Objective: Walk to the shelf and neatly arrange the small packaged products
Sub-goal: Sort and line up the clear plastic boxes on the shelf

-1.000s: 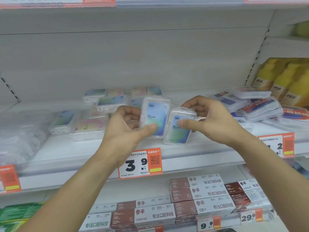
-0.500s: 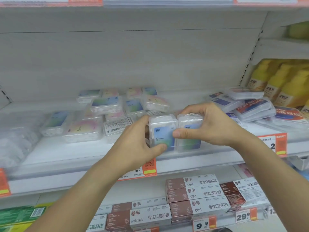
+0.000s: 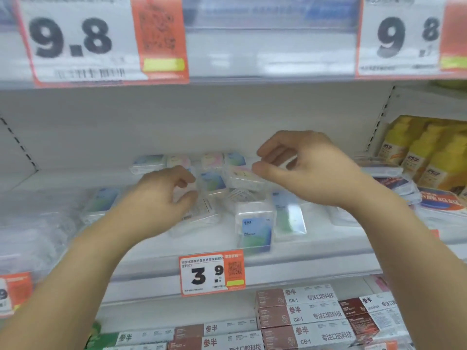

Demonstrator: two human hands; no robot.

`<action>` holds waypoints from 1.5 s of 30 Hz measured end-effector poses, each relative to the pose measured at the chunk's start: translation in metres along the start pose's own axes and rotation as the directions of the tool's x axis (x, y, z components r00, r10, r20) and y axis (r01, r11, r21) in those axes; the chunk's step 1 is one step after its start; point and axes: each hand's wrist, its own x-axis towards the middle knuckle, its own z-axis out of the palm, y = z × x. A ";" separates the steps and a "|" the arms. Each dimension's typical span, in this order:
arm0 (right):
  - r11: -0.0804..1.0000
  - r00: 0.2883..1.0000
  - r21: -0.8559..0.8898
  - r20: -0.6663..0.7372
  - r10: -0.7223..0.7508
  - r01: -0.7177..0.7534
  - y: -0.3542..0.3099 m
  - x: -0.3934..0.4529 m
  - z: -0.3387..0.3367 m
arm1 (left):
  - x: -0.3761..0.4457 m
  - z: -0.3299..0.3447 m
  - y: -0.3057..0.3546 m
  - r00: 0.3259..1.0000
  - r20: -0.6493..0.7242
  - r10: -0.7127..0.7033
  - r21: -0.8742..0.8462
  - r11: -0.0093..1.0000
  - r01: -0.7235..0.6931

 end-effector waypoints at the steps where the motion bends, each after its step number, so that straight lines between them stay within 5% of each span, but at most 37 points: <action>1: 0.999 0.998 -0.039 0.064 -0.007 0.010 -0.009 0.004 0.003 | 0.006 -0.004 -0.008 0.998 0.048 -0.051 0.099 0.994 0.046; 5: 0.963 0.928 -0.267 0.348 0.133 -0.038 -0.023 0.022 0.017 | 0.016 -0.006 -0.035 0.973 0.130 -0.192 0.166 0.972 0.169; 9: 0.929 0.880 -0.263 0.331 0.342 -0.262 0.010 0.033 0.012 | 0.021 0.008 -0.046 0.992 0.056 -0.116 0.095 0.989 0.111; 13: 0.869 0.750 -0.339 0.449 0.486 -0.360 0.039 0.021 0.001 | 0.035 0.024 -0.060 0.990 0.099 -0.103 0.139 0.986 0.089; 19: 0.953 0.867 -0.062 0.400 0.297 -0.298 0.052 -0.002 -0.003 | 0.049 0.023 -0.052 0.981 0.021 -0.191 0.093 0.978 0.188; 23: 0.945 0.845 -0.034 0.438 0.307 -0.325 0.063 -0.013 -0.018 | 0.046 0.014 -0.039 0.966 -0.015 -0.257 0.076 0.963 0.257; 27: 0.946 0.797 -0.075 0.520 0.308 -0.316 0.061 -0.012 -0.013 | 0.039 0.000 -0.018 0.941 -0.160 -0.299 -0.196 0.944 0.266; 33: 0.928 0.735 0.001 0.611 0.293 -0.372 0.055 -0.012 -0.011 | 0.020 0.003 0.028 0.980 -0.051 -0.191 -0.711 0.696 0.099; 39: 0.920 0.773 0.099 0.580 0.256 -0.380 0.058 -0.017 -0.009 | 0.019 0.025 0.048 0.989 -0.098 -0.114 -0.729 0.685 0.007; 45: 0.910 0.839 0.213 0.501 0.212 -0.356 0.060 -0.020 -0.009 | 0.024 0.029 0.051 0.989 0.009 -0.151 -0.632 0.765 0.123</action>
